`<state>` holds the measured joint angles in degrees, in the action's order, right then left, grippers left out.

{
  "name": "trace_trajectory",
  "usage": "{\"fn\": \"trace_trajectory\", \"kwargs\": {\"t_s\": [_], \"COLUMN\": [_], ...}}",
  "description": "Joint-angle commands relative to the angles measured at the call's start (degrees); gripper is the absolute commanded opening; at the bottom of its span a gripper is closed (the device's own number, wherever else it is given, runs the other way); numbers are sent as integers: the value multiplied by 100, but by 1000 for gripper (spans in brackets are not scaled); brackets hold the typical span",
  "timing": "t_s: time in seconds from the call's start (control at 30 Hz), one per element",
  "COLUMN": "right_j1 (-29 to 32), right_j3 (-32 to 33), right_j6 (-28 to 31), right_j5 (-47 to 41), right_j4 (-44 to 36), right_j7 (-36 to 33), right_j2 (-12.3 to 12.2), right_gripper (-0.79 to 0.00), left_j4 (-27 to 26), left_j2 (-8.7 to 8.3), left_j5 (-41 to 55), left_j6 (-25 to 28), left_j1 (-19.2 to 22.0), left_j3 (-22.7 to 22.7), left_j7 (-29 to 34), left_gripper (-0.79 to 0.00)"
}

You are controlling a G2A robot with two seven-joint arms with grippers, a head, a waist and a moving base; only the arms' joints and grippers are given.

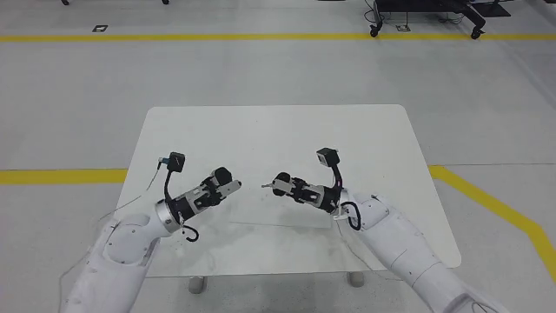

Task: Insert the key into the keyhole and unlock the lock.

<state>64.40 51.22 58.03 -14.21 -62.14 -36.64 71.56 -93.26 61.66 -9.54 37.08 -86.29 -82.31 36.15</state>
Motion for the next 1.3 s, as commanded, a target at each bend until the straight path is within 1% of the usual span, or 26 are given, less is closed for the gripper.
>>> {"fn": "trace_trajectory", "kwargs": {"t_s": [0.0,0.1,0.13,0.2,0.3,0.33,0.4,0.47,0.53,0.57,0.6,0.67,0.7,0.73,0.83,0.9,0.97,1.0,1.03,1.07,1.27], "right_j1": [72,72,72,72,72,72,72,72,72,72,72,72,72,72,72,72,72,72,72,72,72], "right_j3": [148,148,148,148,148,148,148,148,148,148,148,148,148,148,148,148,148,148,148,148,148], "right_j6": [-3,-3,-3,-3,-3,-3,-3,-3,-3,-3,-3,-3,-3,-3,-3,-3,-3,-3,-3,-3,-3], "right_j5": [82,82,82,82,82,82,82,82,82,82,82,82,82,82,82,82,82,82,82,82,82], "right_j4": [-65,-65,-65,-65,-65,-65,-65,-65,-65,-65,-65,-65,-65,-65,-65,-65,-65,-65,-65,-65,-65], "right_j7": [124,124,124,124,124,124,124,124,124,124,124,124,124,124,124,124,124,124,124,124,124], "right_j2": [-36,-36,-36,-36,-36,-36,-36,-36,-36,-36,-36,-36,-36,-36,-36,-36,-36,-36,-36,-36,-36], "right_gripper": [-785,-785,-785,-785,-785,-785,-785,-785,-785,-785,-785,-785,-785,-785,-785,-785,-785,-785,-785,-785,-785], "left_j4": [-181,-291,-301,-235,-170,-136,-51,34,106,129,155,197,211,219,228,237,247,251,257,268,271], "left_j2": [-51,-92,-104,-111,-101,-90,-69,-50,-36,-32,-28,-26,-25,-24,-20,-18,-16,-15,-15,-15,-27], "left_j5": [-1508,-3135,-3691,-4442,-5276,-5421,-5620,-5764,-5803,-5814,-5814,-5828,-5848,-5884,-5965,-6002,-6053,-6074,-6091,-6099,-6159], "left_j6": [180,338,277,56,-451,-643,-858,-1031,-1071,-1096,-1120,-1139,-1148,-1159,-1206,-1239,-1294,-1315,-1324,-1324,-1275], "left_j1": [-63,-210,-255,-346,-365,-344,-281,-189,-112,-78,-55,-20,-6,5,24,29,33,35,37,35,22], "left_j3": [-294,-479,-519,-524,-393,-329,-157,-7,115,146,167,197,211,229,280,307,328,339,347,351,352], "left_j7": [-301,-744,-861,-1128,-1338,-1377,-1354,-1295,-1216,-1195,-1183,-1172,-1175,-1175,-1217,-1241,-1247,-1248,-1253,-1252,-1203], "left_gripper": [0,0,0,0,0,0,0,-99,-191,-219,-280,-363,-372,-400,-428,-431,-459,-523,-686,-785,-785]}}
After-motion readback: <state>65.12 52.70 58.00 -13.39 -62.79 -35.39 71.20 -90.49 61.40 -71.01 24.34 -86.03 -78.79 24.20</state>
